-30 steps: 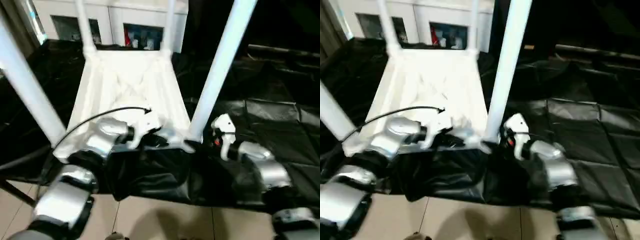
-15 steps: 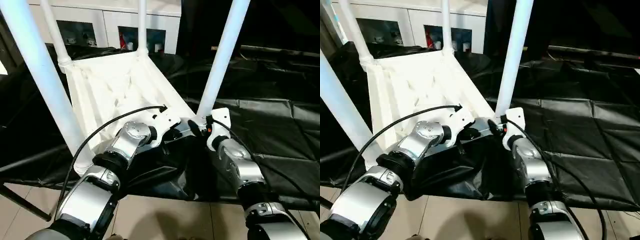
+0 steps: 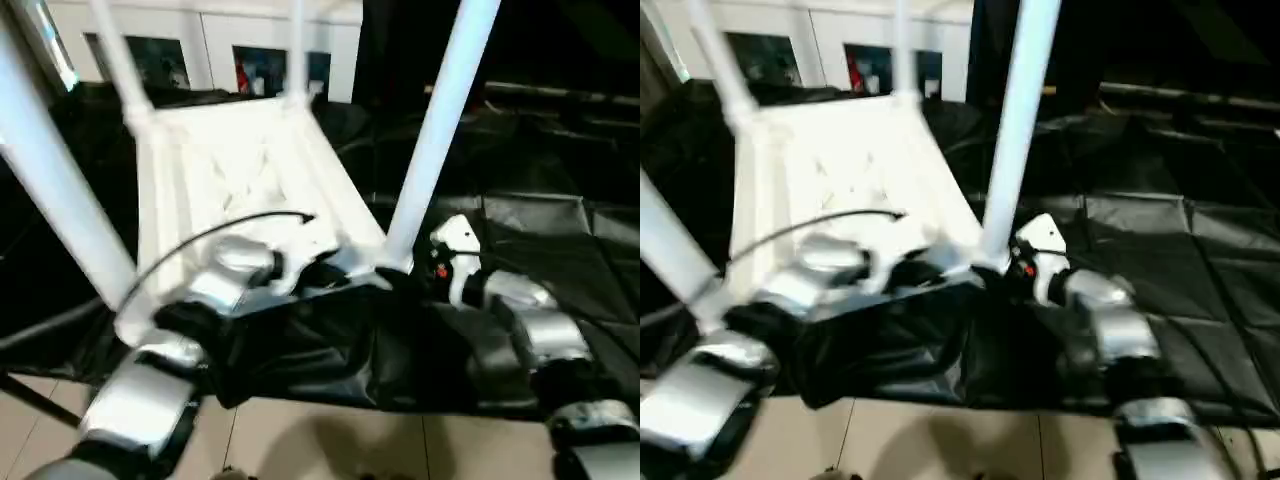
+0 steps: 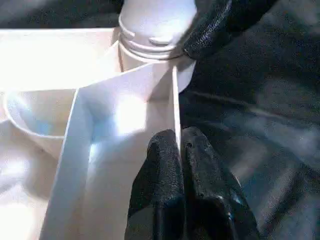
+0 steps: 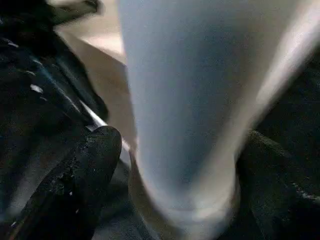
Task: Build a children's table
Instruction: Rotate leg to tighten
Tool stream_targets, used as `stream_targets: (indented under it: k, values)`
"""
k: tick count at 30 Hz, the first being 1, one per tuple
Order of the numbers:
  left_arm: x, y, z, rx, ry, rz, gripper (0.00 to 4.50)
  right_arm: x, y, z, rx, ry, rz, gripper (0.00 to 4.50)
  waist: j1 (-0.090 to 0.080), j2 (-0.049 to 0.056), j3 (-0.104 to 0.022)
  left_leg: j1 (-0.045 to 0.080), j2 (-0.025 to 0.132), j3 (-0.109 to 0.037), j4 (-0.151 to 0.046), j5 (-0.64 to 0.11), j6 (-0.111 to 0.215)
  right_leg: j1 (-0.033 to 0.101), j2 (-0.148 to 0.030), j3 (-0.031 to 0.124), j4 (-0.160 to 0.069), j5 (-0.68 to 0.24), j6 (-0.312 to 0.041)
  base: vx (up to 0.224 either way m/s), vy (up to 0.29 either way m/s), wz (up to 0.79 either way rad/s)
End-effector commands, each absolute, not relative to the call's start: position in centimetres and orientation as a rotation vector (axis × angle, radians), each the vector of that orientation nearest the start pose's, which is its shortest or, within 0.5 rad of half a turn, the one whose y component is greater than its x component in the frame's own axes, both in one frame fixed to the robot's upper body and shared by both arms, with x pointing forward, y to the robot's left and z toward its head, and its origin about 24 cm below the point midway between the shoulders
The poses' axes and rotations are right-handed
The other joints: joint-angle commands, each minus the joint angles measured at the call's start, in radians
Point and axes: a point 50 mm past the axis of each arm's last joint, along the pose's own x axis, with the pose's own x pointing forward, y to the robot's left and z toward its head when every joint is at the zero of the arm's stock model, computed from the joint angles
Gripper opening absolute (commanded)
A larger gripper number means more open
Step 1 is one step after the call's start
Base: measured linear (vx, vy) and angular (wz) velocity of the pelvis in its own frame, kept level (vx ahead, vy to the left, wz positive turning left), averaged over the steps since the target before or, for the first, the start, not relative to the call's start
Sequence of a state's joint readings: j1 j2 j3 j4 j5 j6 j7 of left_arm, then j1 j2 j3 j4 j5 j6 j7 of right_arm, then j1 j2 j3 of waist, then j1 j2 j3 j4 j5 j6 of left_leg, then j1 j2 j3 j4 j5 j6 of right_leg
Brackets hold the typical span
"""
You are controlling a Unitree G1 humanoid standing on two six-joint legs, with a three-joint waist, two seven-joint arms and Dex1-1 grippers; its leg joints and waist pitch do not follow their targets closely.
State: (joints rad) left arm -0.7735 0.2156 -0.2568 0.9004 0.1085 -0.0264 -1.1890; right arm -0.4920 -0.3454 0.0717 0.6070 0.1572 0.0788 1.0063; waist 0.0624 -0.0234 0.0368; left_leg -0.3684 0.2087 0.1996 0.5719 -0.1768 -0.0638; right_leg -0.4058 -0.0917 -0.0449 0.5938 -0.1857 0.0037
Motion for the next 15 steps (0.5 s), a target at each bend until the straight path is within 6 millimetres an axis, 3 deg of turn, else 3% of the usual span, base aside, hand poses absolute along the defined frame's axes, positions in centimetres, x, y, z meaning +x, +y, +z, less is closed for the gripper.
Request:
stream_targets:
  k: [1, 5, 7, 15]
  values:
    - [32.85, 9.49, 4.24, 0.407, 0.487, -1.451, 0.0, 31.76, -16.55, 5.04, -0.096, 0.28, 1.032, 3.8, 0.011, -0.003, -0.059, 0.015, 0.028, -0.001, -0.049, -0.126, 0.124, 0.05, -0.041, 0.026, -0.04, 0.051, -0.312, 0.0, 0.0, 0.0]
    - [32.71, 10.13, 4.33, 0.401, 0.505, -1.485, 0.0, 31.69, -16.48, 5.1, -0.082, 0.282, 1.065, 3.8, 0.024, -0.005, -0.055, 0.016, 0.028, 0.0, -0.054, -0.166, 0.088, 0.05, -0.043, 0.028, -0.046, -0.028, -0.297, 0.0, 0.0, 0.0]
    - [32.71, 10.21, 4.37, 0.4, 0.505, -1.485, 0.0, 31.48, -16.21, 4.88, -0.075, 0.291, 1.086, 3.48, 0.026, -0.005, -0.054, 0.017, 0.028, -0.001, -0.056, -0.182, 0.075, 0.05, -0.044, 0.029, -0.048, -0.051, -0.288, 0.0, 0.0, 0.0]
    - [32.77, 10.2, 4.48, 0.394, 0.501, -1.484, 0.0, 31.13, -15.98, 4.43, -0.086, 0.309, 1.115, 2.86, 0.027, -0.006, -0.057, 0.014, 0.025, -0.002, -0.054, -0.153, 0.073, 0.052, -0.043, 0.028, -0.044, -0.019, -0.281, 0.0, 0.0, 0.0]
